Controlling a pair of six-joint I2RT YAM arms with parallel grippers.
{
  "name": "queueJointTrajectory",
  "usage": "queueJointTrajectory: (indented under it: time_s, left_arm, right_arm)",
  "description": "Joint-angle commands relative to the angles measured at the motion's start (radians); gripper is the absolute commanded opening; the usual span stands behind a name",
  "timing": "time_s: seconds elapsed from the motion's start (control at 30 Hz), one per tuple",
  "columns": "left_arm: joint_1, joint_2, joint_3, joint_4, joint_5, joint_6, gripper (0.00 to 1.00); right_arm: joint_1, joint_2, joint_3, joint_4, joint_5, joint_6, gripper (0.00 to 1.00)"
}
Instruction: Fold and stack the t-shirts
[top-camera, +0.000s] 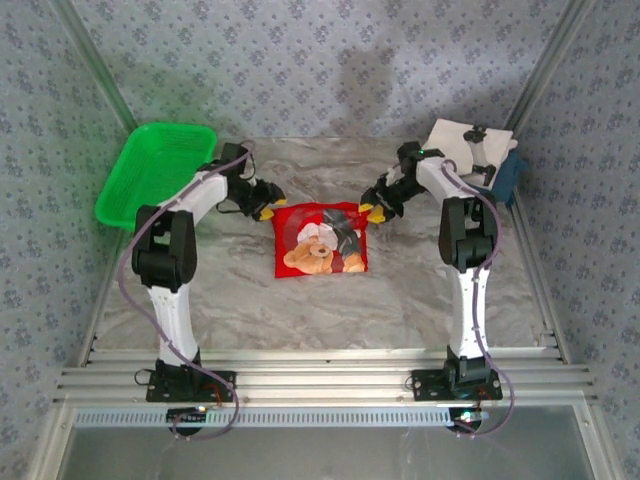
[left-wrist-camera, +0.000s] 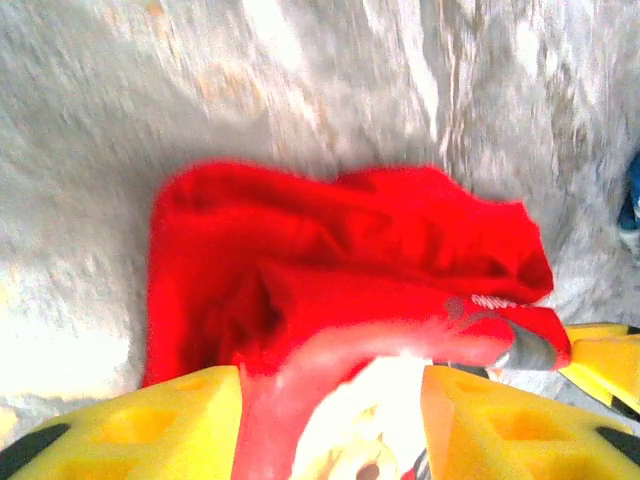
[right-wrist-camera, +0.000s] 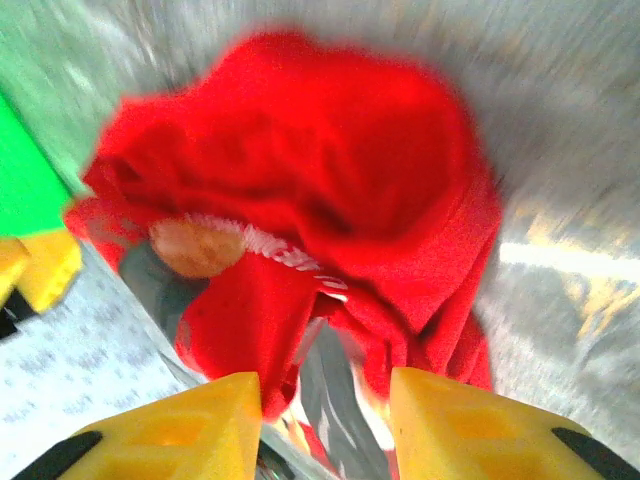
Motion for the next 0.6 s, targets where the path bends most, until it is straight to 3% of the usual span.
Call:
queueJointTrajectory:
  time_s: [0.0, 0.17, 0.37, 0.57]
  left_arm:
    - [0.011, -0.055, 0.11, -0.021, -0.026, 0.03, 0.58]
    - [0.058, -0.2, 0.058, -0.074, -0.075, 0.039, 0.66]
    - [0.034, -0.396, -0.14, -0.052, -0.038, 0.063, 0.66]
    - [-0.063, -0.468, -0.316, 0.104, -0.049, 0.077, 0.7]
  right_arm:
    - [-0.042, -0.07, 0.09, 0.038, -0.022, 0.016, 0.49]
    - [-0.061, -0.269, -0.108, 0.086, -0.04, -0.022, 0.49]
    - [-0.031, -0.515, -0.569, 0.43, -0.125, 0.13, 0.45]
    - [0.023, -0.473, -0.668, 0.433, 0.028, 0.025, 0.68]
